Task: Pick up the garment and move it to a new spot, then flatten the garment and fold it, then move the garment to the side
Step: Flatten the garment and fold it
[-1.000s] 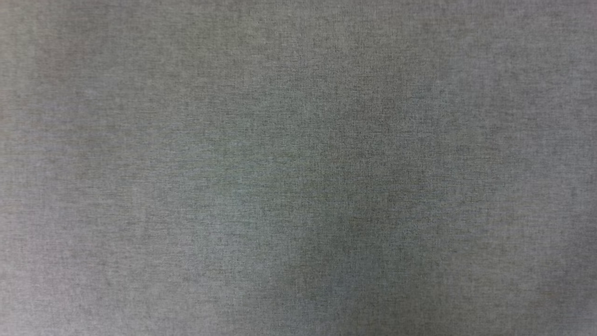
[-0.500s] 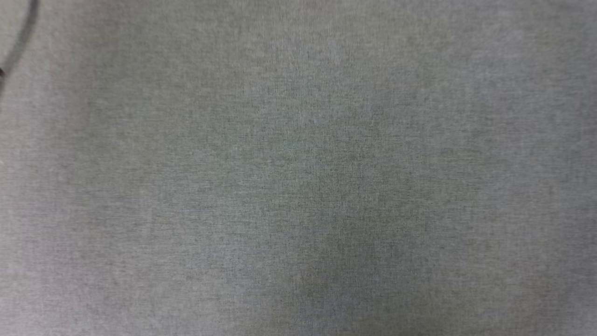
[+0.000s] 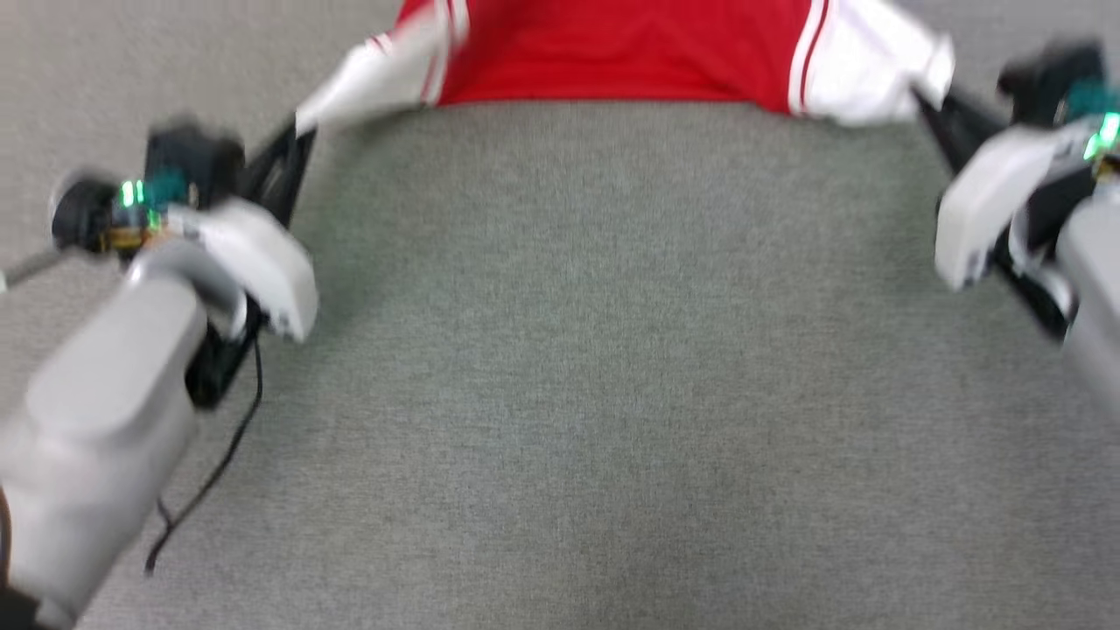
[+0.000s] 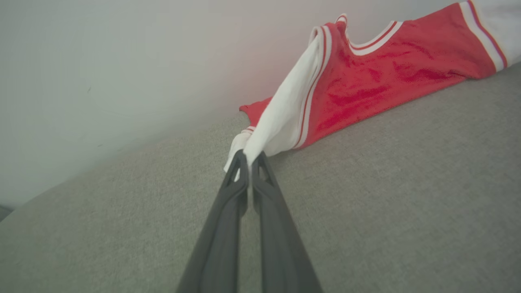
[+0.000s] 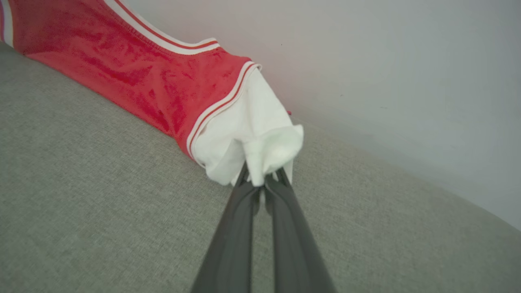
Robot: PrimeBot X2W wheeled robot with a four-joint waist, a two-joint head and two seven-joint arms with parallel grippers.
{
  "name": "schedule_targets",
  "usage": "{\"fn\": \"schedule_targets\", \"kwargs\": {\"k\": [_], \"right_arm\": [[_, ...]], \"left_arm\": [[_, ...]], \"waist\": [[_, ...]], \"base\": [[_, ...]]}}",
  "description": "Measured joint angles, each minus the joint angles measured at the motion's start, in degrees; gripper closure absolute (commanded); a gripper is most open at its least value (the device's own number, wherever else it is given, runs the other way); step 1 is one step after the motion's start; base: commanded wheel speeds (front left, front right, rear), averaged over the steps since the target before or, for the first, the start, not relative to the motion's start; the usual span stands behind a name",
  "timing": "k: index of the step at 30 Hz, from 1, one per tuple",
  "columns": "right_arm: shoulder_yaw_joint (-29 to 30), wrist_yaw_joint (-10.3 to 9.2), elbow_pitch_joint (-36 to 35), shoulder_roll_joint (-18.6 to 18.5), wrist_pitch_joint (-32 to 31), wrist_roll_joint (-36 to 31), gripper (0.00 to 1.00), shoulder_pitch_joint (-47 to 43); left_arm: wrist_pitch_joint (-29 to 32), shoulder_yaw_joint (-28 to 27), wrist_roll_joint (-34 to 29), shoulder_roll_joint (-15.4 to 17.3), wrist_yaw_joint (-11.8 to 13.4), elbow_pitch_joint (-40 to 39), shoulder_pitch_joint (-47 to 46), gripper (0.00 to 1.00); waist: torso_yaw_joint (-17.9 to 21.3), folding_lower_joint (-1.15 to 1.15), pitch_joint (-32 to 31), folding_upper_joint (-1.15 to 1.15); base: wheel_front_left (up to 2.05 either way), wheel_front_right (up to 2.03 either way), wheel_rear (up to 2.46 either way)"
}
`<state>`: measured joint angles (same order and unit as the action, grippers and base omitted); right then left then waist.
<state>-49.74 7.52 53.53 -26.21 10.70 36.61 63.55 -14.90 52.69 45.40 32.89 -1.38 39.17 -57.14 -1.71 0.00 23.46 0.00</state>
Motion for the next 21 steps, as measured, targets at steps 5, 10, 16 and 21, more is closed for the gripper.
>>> {"fn": "schedule_targets", "kwargs": {"k": [5,10,16,21], "right_arm": [[-2.6,0.0,-3.4,-2.5,0.7,3.2,1.0,-9.6],[-3.9,0.0,-7.3,-6.0,0.6,6.1,1.0,-18.1],[-4.3,0.0,-12.0,-10.4,-1.5,8.8,1.0,-27.9],[-3.5,0.01,-17.0,-13.9,-3.2,10.3,1.0,-36.9]], "left_arm": [[0.0,-1.8,1.3,3.2,2.6,-6.5,12.6,1.0],[-0.1,-2.3,2.9,6.2,5.3,-12.2,23.6,1.0],[-0.1,-1.4,5.2,10.2,8.0,-17.3,34.6,1.0],[0.4,-1.0,7.6,13.3,10.5,-21.7,42.2,1.0]], "waist": [[0.3,0.0,-4.5,0.0],[0.6,0.0,-9.1,0.0],[0.7,0.01,-14.2,0.0],[0.5,0.02,-18.1,0.0]], "base": [[0.0,0.0,0.0],[0.0,0.0,0.0],[0.0,0.0,0.0],[0.0,0.0,0.0]]}}
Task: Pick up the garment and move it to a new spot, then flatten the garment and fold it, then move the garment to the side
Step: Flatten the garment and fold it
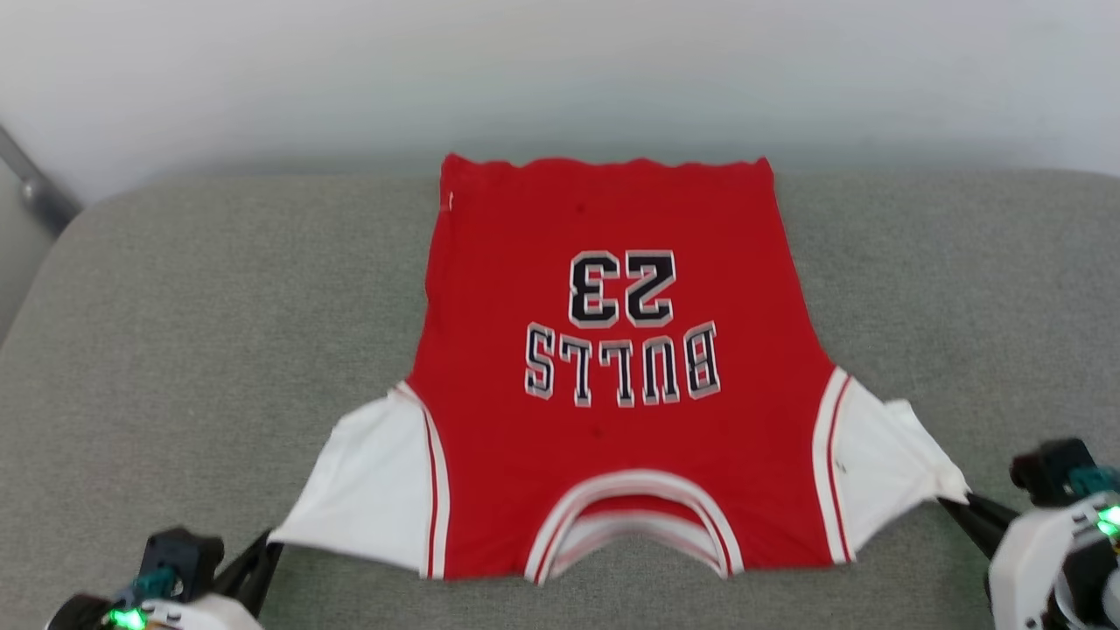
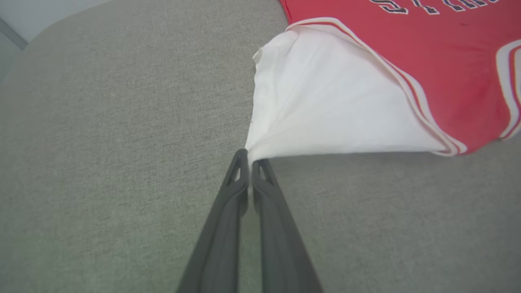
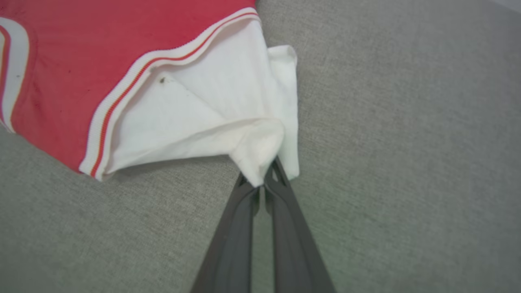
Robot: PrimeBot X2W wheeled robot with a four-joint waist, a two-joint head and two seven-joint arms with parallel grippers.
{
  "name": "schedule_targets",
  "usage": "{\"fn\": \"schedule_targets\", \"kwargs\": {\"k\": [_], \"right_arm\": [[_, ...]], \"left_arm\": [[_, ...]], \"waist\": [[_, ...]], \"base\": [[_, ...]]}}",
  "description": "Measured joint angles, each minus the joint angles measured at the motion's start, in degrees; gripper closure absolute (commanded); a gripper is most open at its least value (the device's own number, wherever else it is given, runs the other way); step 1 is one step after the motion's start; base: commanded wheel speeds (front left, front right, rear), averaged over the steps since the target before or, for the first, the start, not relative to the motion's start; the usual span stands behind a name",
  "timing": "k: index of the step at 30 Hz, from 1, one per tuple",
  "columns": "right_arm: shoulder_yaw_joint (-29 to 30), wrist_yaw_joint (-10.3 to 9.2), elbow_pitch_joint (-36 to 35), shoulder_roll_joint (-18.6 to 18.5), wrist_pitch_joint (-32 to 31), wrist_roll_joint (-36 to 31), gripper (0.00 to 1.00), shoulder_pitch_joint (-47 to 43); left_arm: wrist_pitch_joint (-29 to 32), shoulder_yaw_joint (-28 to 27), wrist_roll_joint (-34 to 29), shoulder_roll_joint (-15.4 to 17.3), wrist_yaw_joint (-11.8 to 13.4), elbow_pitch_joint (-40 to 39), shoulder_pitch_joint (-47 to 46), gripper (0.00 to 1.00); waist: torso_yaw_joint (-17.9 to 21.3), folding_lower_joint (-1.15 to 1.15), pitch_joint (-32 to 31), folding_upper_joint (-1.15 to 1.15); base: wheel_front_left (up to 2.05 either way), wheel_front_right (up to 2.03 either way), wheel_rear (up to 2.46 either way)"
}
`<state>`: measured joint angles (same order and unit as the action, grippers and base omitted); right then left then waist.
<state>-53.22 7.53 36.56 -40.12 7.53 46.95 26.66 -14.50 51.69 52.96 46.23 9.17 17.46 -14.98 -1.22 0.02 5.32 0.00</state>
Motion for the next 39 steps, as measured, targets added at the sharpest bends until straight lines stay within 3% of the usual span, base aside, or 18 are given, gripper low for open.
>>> {"fn": "schedule_targets", "kwargs": {"k": [9,18,19,20,21,27,31,35,39], "right_arm": [[6.9,0.01,-9.2,-5.7,-3.8,1.9,1.0,-15.8],[17.9,0.01,-16.1,-5.9,-10.5,-2.4,1.0,-24.9],[19.4,0.01,-16.7,-5.4,-11.4,-2.9,0.96,-25.2],[20.9,0.01,-17.5,-5.0,-12.1,-3.6,0.57,-25.4],[22.7,0.01,-18.2,-4.8,-12.6,-4.5,0.02,-25.3],[32.1,0.0,-24.9,-4.5,-17.2,-8.6,0.0,-23.7],[37.9,-0.01,-30.9,-7.8,-22.6,-10.3,0.0,-18.9],[40.2,-0.01,-35.2,-12.0,-32.0,-9.3,0.0,-10.6],[37.3,-0.01,-37.5,-17.1,-45.7,-4.3,0.0,-0.4]], "left_arm": [[1.2,1.9,2.0,3.4,4.3,-7.4,9.4,1.0],[2.0,2.4,1.5,4.7,6.2,-10.7,10.4,1.0],[2.1,2.5,1.1,4.7,6.5,-11.0,10.3,1.0],[2.2,2.6,0.9,4.7,6.5,-11.2,10.2,1.0],[2.3,2.7,0.6,4.7,6.5,-11.5,10.0,1.0],[2.8,2.9,-1.1,4.1,6.7,-13.5,7.4,1.0],[3.0,2.6,-2.4,4.2,7.5,-15.5,5.7,1.0],[3.1,2.0,-4.4,4.6,8.1,-17.7,3.1,1.0],[3.3,1.8,-6.5,4.1,8.4,-19.2,-0.1,1.0]], "waist": [[-1.1,0.0,-4.0,0.0],[-1.0,-0.01,-3.7,0.0],[-0.9,-0.01,-3.6,0.0],[-0.9,0.0,-3.4,0.0],[-0.9,-0.01,-3.2,0.0],[-1.7,-0.01,-1.4,0.0],[-2.6,-0.02,0.5,0.0],[-3.6,-0.02,3.3,0.0],[-5.4,-0.03,6.8,0.0]], "base": [[0.0,0.0,0.0],[0.0,0.0,0.0],[0.0,0.0,0.0],[0.0,0.0,0.0],[0.0,0.0,0.0],[0.0,0.0,0.0],[0.0,0.0,0.0],[0.0,0.0,0.0],[0.0,0.0,0.0]]}}
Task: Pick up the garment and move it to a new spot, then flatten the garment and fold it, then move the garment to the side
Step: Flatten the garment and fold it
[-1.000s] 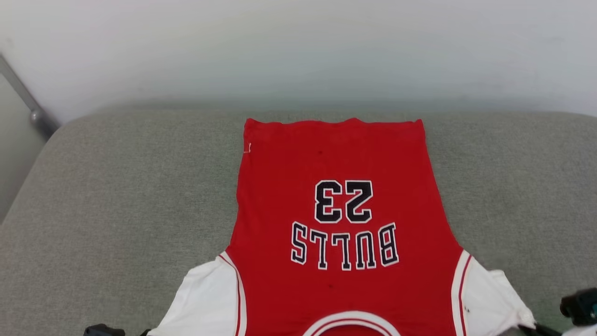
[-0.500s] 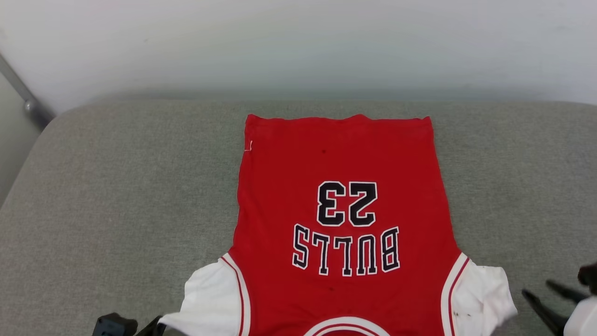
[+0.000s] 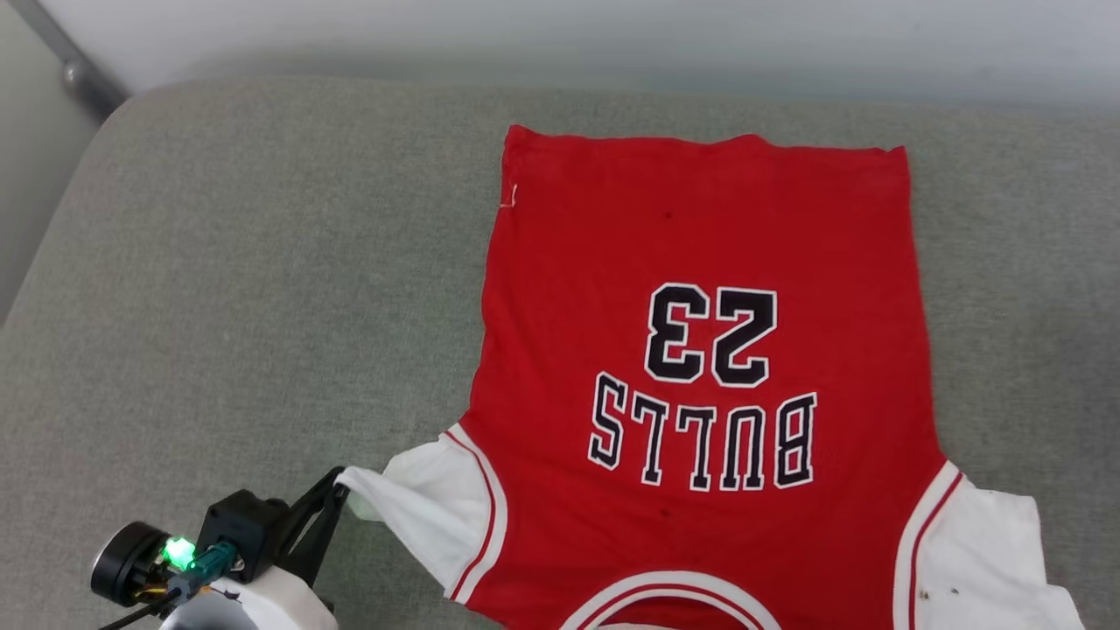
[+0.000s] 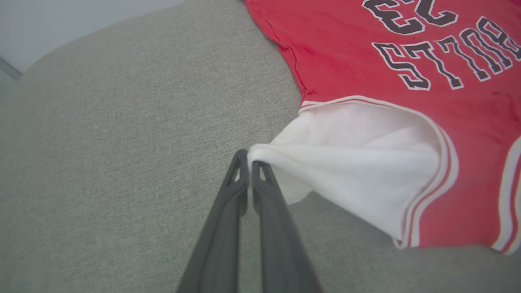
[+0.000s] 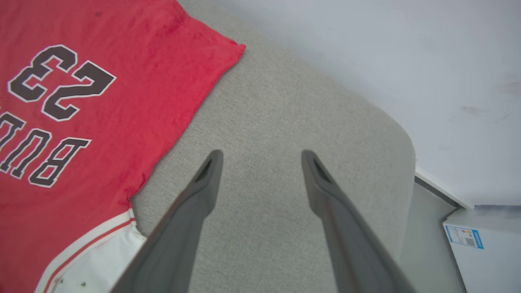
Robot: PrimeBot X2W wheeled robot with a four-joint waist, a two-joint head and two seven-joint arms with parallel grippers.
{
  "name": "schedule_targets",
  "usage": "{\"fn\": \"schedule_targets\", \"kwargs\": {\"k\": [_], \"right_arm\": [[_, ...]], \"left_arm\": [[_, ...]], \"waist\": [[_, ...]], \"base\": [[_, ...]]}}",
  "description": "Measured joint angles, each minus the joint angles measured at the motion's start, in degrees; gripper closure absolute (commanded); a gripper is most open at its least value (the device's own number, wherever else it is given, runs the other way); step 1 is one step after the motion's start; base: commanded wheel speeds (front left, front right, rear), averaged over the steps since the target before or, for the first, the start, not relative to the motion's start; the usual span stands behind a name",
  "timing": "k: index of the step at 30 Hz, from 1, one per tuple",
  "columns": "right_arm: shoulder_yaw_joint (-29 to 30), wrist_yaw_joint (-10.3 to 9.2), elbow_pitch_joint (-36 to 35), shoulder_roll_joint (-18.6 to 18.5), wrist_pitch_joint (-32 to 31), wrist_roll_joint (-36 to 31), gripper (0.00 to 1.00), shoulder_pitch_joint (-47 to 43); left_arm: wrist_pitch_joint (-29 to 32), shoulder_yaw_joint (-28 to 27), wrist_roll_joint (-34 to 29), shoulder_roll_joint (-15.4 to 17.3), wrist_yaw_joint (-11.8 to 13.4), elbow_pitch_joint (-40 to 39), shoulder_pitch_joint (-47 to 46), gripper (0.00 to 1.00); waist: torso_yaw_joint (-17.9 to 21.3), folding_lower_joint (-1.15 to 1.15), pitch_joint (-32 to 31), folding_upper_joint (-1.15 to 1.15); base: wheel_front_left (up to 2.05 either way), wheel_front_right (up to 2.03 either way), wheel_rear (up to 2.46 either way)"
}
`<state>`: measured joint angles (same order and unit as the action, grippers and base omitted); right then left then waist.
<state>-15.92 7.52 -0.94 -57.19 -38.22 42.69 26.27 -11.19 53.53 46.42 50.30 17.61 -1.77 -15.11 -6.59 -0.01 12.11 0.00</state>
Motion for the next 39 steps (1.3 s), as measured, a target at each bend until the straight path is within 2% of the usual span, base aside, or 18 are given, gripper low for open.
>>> {"fn": "schedule_targets", "kwargs": {"k": [2,6,10,13,17,21,29,30,31,39], "right_arm": [[-1.6,0.0,-0.4,-1.5,-7.0,2.5,0.0,6.0],[-4.4,0.0,1.2,-1.5,-19.0,4.2,0.0,18.3],[-6.8,0.0,4.7,1.4,-29.5,2.4,0.0,28.9],[-7.2,0.0,7.7,4.9,-34.7,0.3,0.0,35.5],[-8.2,0.0,11.3,8.1,-39.0,-3.7,0.0,41.6],[-8.7,0.0,14.5,10.3,-40.1,-6.5,0.0,44.2],[-9.0,-0.01,16.2,9.2,-40.0,-6.7,0.0,43.8],[-9.0,-0.01,16.0,9.0,-40.0,-6.4,0.6,43.8],[-9.0,-0.01,15.8,8.8,-39.8,-6.4,1.0,43.8],[-11.5,-0.01,16.7,10.1,-35.9,-6.2,1.0,43.2]], "left_arm": [[0.0,0.0,-1.3,-0.4,0.1,-0.4,-1.5,1.0],[-0.4,-0.4,-3.1,-1.5,0.3,-1.7,-4.0,1.0],[-1.1,-0.8,-4.7,-2.8,0.6,-2.5,-6.4,1.0],[-1.7,-1.4,-5.4,-3.8,0.8,-3.0,-7.4,1.0],[-2.4,-1.8,-6.6,-4.7,1.1,-3.5,-8.3,1.0],[-3.1,-2.0,-8.0,-6.0,1.1,-4.3,-9.7,1.0],[-4.1,-1.9,-10.0,-7.6,0.9,-5.2,-11.3,1.0],[-4.1,-2.0,-10.1,-7.6,0.8,-5.2,-11.4,1.0],[-4.1,-2.0,-10.3,-7.6,0.8,-5.2,-11.5,1.0],[-4.2,-2.4,-9.8,-8.1,0.7,-3.7,-10.9,1.0]], "waist": [[-1.0,0.0,2.0,0.0],[-3.0,0.0,6.5,0.0],[-4.9,0.0,11.7,0.0],[-6.3,-0.01,15.7,0.0],[-8.1,-0.01,20.5,0.0],[-10.2,-0.01,24.4,0.0],[-13.3,0.01,29.6,0.0],[-13.5,0.02,29.9,0.0],[-13.6,0.02,30.1,0.0],[-12.6,0.0,27.6,0.0]], "base": [[0.0,0.0,0.0],[0.0,0.0,0.0],[0.0,0.0,0.0],[0.0,0.0,0.0],[0.0,0.0,0.0],[0.0,0.0,0.0],[0.0,0.0,0.0],[0.0,0.0,0.0],[0.0,0.0,0.0],[0.0,0.0,0.0]]}}
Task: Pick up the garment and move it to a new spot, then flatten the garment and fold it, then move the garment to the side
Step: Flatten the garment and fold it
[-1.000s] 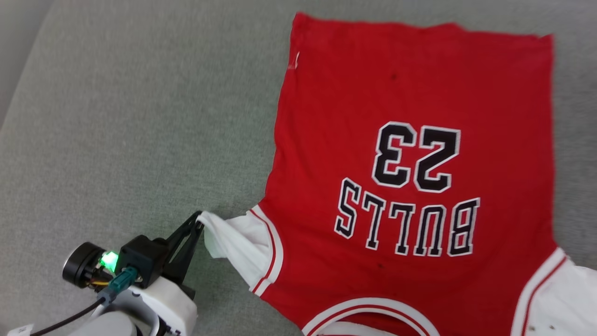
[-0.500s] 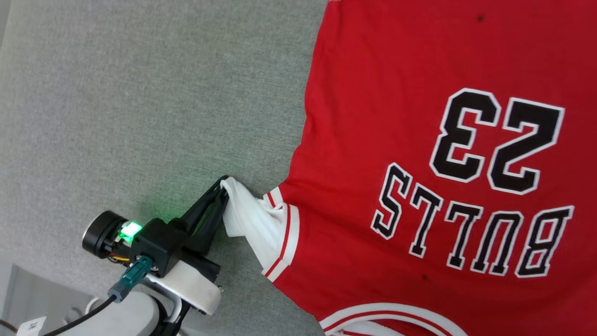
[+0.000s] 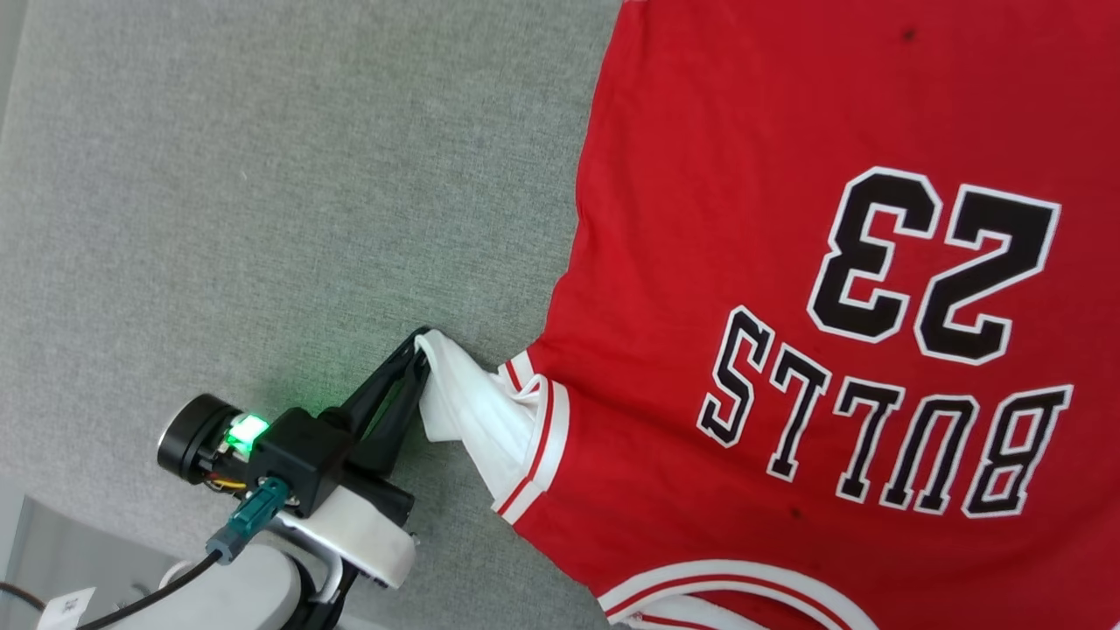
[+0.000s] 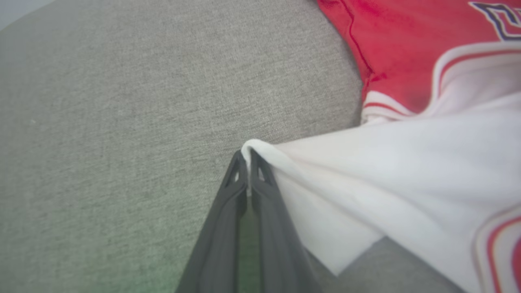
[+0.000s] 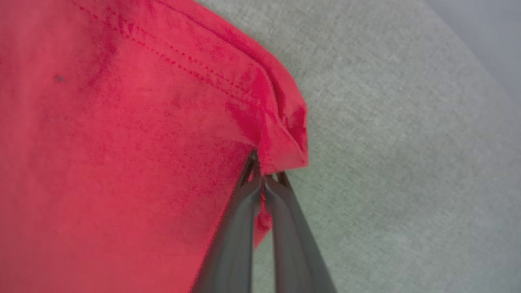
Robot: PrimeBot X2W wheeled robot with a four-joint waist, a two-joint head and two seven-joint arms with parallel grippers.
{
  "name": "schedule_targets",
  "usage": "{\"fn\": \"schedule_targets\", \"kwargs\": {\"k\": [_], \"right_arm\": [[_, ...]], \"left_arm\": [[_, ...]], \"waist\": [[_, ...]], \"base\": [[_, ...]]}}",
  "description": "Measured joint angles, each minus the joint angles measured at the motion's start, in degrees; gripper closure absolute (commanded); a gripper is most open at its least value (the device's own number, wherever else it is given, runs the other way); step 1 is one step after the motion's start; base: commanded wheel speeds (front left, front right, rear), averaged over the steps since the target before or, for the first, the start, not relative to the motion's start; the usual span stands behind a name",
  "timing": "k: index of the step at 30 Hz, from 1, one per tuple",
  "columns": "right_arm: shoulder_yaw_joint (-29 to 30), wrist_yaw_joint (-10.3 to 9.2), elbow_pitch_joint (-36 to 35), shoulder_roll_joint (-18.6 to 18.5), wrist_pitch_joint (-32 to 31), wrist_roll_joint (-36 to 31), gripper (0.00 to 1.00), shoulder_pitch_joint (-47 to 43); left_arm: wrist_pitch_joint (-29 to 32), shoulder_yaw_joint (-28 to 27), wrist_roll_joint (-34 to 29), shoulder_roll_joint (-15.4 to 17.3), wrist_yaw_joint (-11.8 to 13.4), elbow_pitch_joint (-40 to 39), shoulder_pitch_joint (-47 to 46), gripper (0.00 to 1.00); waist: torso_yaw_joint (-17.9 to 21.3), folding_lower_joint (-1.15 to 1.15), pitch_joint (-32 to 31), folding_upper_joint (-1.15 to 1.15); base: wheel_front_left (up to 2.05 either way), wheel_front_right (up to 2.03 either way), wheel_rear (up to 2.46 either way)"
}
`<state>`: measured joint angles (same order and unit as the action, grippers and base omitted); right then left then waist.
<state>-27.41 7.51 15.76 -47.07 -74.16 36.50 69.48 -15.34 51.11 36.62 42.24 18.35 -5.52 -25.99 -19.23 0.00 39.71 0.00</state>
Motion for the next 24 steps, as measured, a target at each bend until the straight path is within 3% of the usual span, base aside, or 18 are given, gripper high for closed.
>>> {"fn": "schedule_targets", "kwargs": {"k": [8,12,18,24], "right_arm": [[-4.5,0.0,0.0,2.4,5.4,4.3,1.0,-0.5],[-6.4,0.0,-1.1,1.3,8.1,7.1,1.0,-1.9],[-10.8,0.0,-6.7,-4.2,11.7,12.3,1.0,-7.4],[-14.4,0.0,-15.0,-14.3,15.8,17.8,1.0,-18.0]], "left_arm": [[0.3,-1.6,2.1,2.3,1.6,1.1,6.1,1.0],[0.3,-2.4,3.1,3.5,2.6,0.3,9.0,1.0],[0.4,-2.6,4.9,5.7,3.9,0.4,13.5,1.0],[0.5,-2.9,6.8,7.3,4.5,0.1,16.7,1.0]], "waist": [[2.8,0.0,-6.8,0.0],[4.8,0.0,-10.9,0.0],[7.9,0.0,-17.1,0.0],[11.0,0.0,-22.7,0.0]], "base": [[0.0,0.0,0.0],[0.0,0.0,0.0],[0.0,0.0,0.0],[0.0,0.0,0.0]]}}
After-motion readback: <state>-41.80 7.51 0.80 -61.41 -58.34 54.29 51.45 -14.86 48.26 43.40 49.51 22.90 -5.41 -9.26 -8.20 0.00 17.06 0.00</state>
